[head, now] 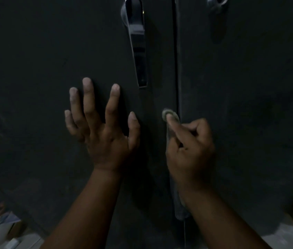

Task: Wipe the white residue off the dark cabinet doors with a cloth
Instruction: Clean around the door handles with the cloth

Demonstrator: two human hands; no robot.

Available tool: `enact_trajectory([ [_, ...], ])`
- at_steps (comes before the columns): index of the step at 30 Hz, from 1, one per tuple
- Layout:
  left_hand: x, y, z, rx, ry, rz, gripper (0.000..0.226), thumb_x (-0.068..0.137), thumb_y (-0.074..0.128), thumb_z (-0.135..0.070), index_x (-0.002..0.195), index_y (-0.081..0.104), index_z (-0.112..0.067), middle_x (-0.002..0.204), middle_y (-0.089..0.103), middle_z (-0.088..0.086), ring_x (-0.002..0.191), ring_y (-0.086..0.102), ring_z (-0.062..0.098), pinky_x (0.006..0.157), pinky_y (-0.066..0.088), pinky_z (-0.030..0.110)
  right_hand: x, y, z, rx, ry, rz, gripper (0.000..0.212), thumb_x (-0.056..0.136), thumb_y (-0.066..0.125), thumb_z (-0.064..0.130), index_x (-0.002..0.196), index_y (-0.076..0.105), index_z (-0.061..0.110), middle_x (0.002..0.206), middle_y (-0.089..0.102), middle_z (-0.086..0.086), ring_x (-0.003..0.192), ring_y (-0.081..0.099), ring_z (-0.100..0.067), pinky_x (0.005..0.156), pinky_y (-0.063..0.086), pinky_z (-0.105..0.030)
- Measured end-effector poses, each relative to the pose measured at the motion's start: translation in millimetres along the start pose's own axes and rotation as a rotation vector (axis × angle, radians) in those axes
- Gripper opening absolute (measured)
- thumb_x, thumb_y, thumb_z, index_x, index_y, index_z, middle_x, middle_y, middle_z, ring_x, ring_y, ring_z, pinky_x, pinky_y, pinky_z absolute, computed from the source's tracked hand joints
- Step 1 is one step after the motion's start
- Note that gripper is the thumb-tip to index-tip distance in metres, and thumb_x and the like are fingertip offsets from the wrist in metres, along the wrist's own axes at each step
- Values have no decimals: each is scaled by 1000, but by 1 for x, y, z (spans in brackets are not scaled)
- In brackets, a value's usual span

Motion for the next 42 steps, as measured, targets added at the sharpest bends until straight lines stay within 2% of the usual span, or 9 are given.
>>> enact_trajectory([
  [9, -10, 10, -17, 23, -12, -28, 61, 101, 57, -49, 154, 49, -21, 163, 34, 24, 152, 27, 46, 123, 17, 61, -71, -10, -28, 12, 101, -14, 21, 92, 77, 6, 113, 78, 9, 71, 55, -6, 55, 52, -19, 51, 48, -38],
  [12, -11, 15, -15, 56, 3, -38, 62, 101, 55, -50, 155, 48, -20, 162, 34, 25, 152, 28, 47, 123, 17, 61, -37, -2, -10, 40, 109, -106, 19, 97, 73, 16, 114, 79, 10, 75, 53, -3, 61, 48, -11, 54, 44, -26],
  [16, -11, 16, -15, 82, 3, -55, 61, 102, 53, -51, 155, 48, -20, 161, 36, 25, 151, 30, 46, 123, 18, 60, -12, 7, 4, 15, 103, -146, 21, 98, 72, 12, 118, 77, 9, 79, 51, -2, 69, 41, -4, 64, 36, -9],
  [24, -13, 15, -16, 47, 36, -56, 57, 102, 56, -48, 153, 51, -25, 161, 38, 23, 150, 31, 47, 122, 20, 63, -73, -4, -21, 39, 191, -61, 27, 90, 77, 2, 117, 77, 7, 75, 52, -7, 58, 50, -20, 52, 46, -39],
  [29, -14, 14, -19, 68, 145, -42, 53, 103, 54, -49, 153, 52, -30, 161, 41, 16, 149, 34, 46, 119, 26, 63, -35, 2, -3, 62, 153, -131, 22, 94, 75, 5, 115, 78, 7, 78, 51, -5, 62, 49, -15, 58, 41, -23],
  [33, -16, 15, -18, 65, 136, -43, 55, 102, 55, -50, 153, 50, -31, 162, 40, 16, 150, 34, 45, 119, 25, 62, -9, 7, 5, 36, 111, -160, 24, 96, 73, 9, 120, 77, 11, 81, 52, -3, 65, 50, -13, 57, 45, -25],
  [37, -16, 17, -17, 57, 128, -62, 55, 102, 56, -50, 153, 51, -31, 162, 40, 15, 151, 33, 44, 121, 24, 60, -40, 2, -11, -24, 98, -103, 24, 96, 73, 9, 119, 77, 12, 80, 53, -5, 65, 51, -15, 57, 44, -30],
  [40, -18, 17, -18, 32, 124, -68, 53, 102, 59, -49, 151, 53, -30, 162, 39, 15, 151, 33, 45, 123, 23, 58, -72, -5, -21, -11, 149, -63, 19, 99, 67, 10, 113, 79, 9, 79, 53, -6, 70, 47, -7, 68, 39, -13],
  [42, -18, 16, -18, 8, 128, -71, 51, 102, 61, -47, 149, 56, -29, 160, 39, 17, 150, 33, 46, 125, 22, 55, -79, -8, -25, 27, 194, -22, 19, 94, 70, 7, 108, 81, 14, 79, 54, -4, 69, 49, -6, 65, 43, -15],
])
Point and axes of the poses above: each hand's wrist, its own x-axis towards the middle knuckle, its own y-axis out of the palm, z = x × y, the point moved 3 cm from there along x, towards the middle knuckle
